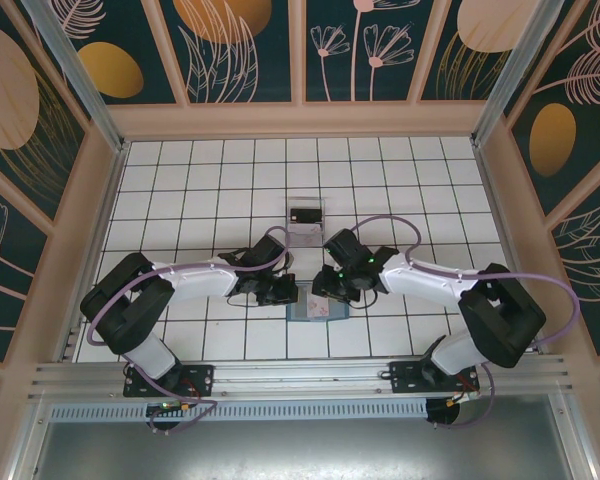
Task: Take the credit cards out of the card holder
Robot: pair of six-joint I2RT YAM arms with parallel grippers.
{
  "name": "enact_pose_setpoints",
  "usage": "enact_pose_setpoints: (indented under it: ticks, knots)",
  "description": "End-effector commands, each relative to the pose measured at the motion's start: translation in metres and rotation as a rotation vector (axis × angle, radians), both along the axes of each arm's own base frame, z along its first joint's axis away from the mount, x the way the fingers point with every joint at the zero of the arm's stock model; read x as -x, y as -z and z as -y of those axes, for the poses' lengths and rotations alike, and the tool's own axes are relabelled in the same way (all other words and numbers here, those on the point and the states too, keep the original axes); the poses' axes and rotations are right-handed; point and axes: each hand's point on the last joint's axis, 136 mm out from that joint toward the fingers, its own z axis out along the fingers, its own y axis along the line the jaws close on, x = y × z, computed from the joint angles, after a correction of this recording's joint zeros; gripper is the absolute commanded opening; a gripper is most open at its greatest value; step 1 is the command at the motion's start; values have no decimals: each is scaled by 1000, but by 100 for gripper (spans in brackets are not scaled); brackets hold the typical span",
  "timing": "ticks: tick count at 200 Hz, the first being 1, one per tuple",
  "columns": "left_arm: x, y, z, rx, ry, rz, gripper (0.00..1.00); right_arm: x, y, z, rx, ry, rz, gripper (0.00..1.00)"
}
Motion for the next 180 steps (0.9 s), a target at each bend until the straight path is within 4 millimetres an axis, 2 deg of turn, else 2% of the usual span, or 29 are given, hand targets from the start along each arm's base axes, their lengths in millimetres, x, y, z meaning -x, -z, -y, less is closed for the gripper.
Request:
enact_pose_setpoints:
  ticks: [1, 44, 98, 180]
  knots:
    - [4, 7, -6, -50, 9, -10, 7, 3, 5, 10, -1, 26, -11, 33]
    - [3, 5, -7, -54, 14, -5, 0, 5, 12, 10, -53, 6, -6, 28]
    - [4, 7, -8, -61, 13, -12, 0, 8, 16, 9, -107, -14, 2, 23]
    - [3, 6, -8, -70, 14, -15, 0, 12, 17, 7, -236, -32, 7, 23]
